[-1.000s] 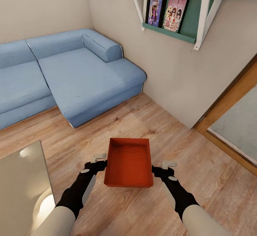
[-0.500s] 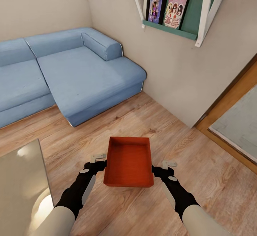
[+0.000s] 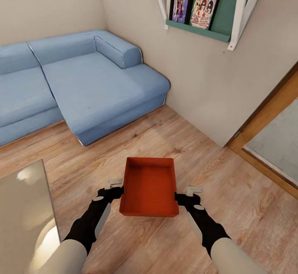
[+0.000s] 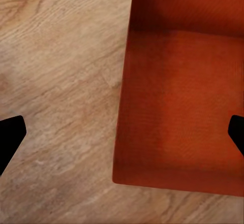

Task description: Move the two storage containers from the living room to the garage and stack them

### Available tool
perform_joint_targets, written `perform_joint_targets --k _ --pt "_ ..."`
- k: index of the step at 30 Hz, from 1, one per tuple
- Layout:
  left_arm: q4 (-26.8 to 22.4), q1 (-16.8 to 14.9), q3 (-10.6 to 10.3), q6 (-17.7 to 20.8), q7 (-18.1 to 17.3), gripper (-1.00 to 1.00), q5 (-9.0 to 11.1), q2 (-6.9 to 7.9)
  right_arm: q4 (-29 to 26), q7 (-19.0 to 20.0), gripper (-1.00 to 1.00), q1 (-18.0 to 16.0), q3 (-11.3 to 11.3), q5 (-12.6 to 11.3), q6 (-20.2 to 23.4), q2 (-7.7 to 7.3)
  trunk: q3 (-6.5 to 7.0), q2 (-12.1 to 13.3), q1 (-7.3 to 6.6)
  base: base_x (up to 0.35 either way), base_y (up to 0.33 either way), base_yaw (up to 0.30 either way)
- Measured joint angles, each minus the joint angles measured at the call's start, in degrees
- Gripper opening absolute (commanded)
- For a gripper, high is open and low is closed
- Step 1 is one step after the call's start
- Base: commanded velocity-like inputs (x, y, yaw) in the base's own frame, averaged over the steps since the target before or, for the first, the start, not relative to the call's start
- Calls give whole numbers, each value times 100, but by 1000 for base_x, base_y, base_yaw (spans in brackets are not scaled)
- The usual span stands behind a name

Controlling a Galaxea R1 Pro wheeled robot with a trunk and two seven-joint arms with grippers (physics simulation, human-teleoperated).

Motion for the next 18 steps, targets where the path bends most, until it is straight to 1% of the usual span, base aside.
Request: perform_joint_targets --k 1,2,4,8,12,18 --pt "-1 0 -1 4 0 100 -1 -2 -1 1 100 0 42 0 -2 0 -18 -40 22 0 0 0" --pt "-2 0 -6 10 0 100 -2 -4 -2 -6 100 -1 140 -1 -4 -1 -36 -80 44 0 0 0" --pt "-1 0 -10 15 0 100 -3 -1 0 -17 100 0 267 -6 -6 -2 -72 -160 88 0 0 0" --pt "11 0 -13 24 0 100 -6 5 3 -20 100 0 383 -9 -8 2 -144 -321 176 0 0 0" --pt "42 0 -14 28 0 100 -5 9 3 -22 100 1 419 -9 -8 -7 -215 -481 264 0 0 0" --pt "41 0 -14 29 0 100 -6 10 4 -27 100 0 367 -45 -15 -12 -323 -722 395 0 0 0"
